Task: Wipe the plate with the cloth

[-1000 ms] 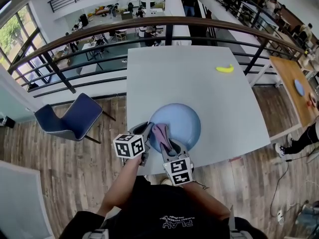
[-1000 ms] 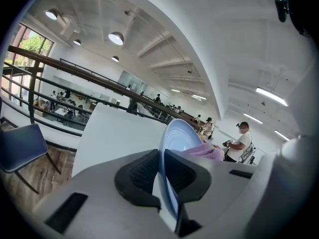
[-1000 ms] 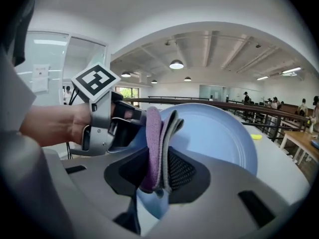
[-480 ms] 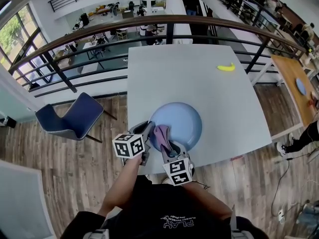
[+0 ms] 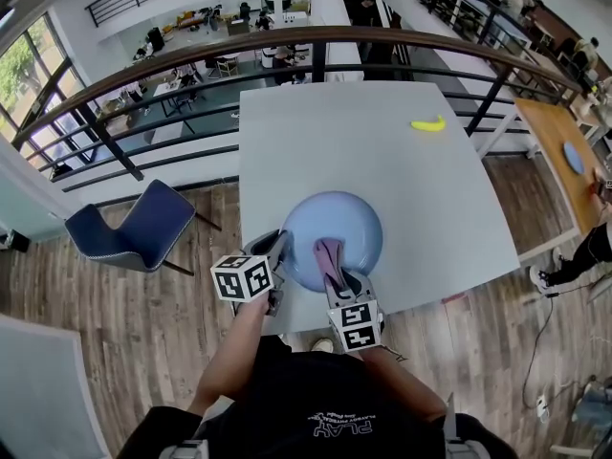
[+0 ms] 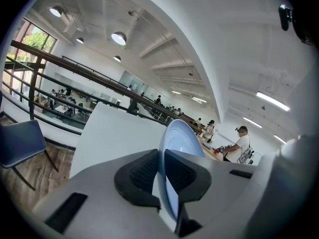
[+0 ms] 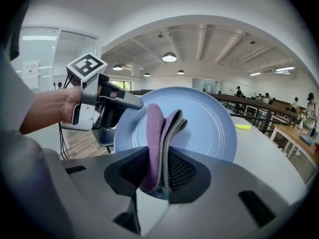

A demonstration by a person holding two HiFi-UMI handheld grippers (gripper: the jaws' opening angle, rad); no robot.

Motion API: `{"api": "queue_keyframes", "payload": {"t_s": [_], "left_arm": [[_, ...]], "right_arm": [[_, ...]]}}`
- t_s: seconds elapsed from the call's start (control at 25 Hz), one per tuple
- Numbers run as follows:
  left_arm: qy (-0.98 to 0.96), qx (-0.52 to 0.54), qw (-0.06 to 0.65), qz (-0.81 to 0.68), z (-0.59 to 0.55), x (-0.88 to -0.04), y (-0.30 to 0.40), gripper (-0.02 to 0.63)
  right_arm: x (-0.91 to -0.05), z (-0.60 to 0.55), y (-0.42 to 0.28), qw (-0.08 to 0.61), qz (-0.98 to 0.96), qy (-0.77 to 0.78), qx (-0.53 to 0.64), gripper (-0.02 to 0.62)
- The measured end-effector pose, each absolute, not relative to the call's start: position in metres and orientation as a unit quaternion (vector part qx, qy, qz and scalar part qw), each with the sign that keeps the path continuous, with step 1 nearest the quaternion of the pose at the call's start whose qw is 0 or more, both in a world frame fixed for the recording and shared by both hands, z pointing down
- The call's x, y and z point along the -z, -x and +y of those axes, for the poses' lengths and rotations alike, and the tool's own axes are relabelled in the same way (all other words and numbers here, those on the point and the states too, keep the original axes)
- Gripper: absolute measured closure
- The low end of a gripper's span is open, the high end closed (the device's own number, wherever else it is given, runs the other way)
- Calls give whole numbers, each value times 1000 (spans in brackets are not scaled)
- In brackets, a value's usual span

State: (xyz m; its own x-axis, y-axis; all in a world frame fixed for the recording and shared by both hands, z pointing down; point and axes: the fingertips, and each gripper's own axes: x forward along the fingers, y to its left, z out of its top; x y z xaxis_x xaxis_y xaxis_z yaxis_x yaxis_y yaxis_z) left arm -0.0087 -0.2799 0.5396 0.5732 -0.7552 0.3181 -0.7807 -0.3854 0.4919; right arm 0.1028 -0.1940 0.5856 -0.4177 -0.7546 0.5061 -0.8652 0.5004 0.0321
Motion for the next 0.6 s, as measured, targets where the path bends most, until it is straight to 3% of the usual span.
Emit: {"api": "queue_keyframes", "payload": {"t_s": [0.6], "left_arm": [[-830,-18,313,-461,-276,-539,13,557]], "right_arm": [[-584,-227,-178,215,-781,-572,-128,489]]}}
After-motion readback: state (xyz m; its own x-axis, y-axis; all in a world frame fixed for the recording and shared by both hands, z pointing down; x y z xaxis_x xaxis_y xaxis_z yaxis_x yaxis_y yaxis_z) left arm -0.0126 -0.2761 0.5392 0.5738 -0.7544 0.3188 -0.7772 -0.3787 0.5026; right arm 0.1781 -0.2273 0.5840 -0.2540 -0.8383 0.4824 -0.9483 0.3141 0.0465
